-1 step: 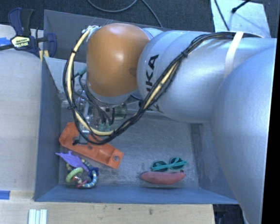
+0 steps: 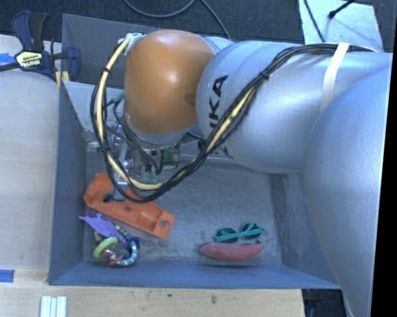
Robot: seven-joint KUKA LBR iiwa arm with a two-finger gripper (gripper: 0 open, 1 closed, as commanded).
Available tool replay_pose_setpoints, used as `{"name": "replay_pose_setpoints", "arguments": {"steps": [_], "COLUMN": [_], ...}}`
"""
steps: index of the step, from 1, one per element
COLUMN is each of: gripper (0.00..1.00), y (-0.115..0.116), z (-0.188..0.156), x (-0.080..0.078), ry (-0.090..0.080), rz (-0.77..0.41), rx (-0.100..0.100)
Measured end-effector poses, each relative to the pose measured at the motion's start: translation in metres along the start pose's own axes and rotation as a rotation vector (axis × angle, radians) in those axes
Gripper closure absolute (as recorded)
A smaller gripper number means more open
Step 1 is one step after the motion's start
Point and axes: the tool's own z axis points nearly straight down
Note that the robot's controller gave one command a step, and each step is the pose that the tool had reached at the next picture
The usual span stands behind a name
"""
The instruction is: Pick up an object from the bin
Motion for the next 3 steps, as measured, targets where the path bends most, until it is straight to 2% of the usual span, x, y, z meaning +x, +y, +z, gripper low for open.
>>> {"name": "replay_pose_setpoints", "arguments": {"steps": [1, 2, 3], "gripper": [1.00, 0.00, 1.00], "y": [-0.0282, -0.0282, -0.0283], "z": [0.1087, 0.1084, 0.1084], "x": [-0.0359, -0.0363, -0.0363], "ry": [0.009, 0.008, 0.008], "rz": [-0.211, -0.210, -0.210], "rx": [0.001, 0.001, 0.001]}}
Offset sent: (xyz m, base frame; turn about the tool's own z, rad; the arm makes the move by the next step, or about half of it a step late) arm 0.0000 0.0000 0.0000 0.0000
